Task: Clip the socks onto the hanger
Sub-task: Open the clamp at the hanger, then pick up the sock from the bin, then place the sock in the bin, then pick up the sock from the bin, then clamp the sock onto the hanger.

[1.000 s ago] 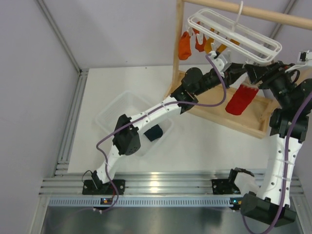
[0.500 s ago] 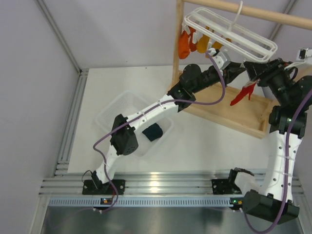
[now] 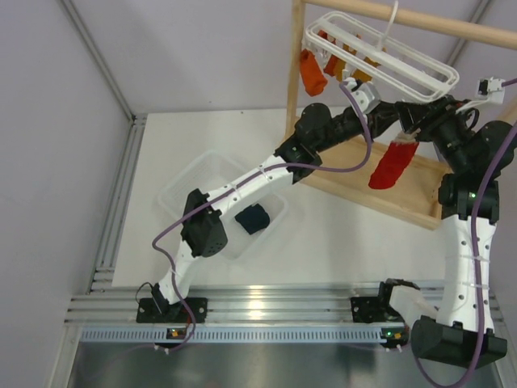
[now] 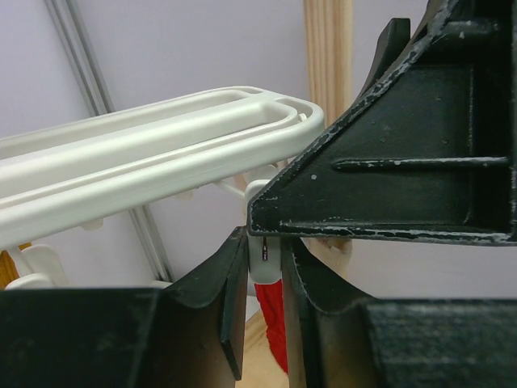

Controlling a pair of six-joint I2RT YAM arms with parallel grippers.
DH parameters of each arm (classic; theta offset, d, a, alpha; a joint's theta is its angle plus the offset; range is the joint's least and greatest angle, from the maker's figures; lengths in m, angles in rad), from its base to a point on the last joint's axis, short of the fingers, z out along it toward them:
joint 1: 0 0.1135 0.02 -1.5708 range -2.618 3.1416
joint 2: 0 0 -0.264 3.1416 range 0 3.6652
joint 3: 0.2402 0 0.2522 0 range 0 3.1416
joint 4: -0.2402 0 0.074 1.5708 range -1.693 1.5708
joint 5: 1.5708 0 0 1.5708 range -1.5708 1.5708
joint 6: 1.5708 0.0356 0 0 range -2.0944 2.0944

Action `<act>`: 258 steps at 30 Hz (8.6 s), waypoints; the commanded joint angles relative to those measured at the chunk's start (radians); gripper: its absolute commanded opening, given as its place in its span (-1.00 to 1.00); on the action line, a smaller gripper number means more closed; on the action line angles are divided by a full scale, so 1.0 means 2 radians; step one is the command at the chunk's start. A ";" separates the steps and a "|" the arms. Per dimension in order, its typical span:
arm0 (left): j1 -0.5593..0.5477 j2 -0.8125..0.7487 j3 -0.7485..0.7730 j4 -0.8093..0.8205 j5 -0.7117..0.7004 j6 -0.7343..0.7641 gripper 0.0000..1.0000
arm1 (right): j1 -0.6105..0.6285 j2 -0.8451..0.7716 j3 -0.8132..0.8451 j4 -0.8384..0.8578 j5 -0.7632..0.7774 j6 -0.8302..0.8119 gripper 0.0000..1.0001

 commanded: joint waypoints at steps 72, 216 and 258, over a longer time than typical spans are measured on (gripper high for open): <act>0.367 -0.211 -0.486 -0.451 0.062 0.105 0.10 | 0.015 0.013 0.014 0.010 0.003 -0.008 -1.00; 0.291 -0.240 -0.576 -0.583 0.129 0.722 -0.71 | 0.016 0.015 0.022 -0.016 -0.001 -0.038 -1.00; 0.046 -0.121 -0.071 -0.179 0.026 0.043 -1.00 | 0.023 0.027 0.020 0.039 -0.034 0.040 -1.00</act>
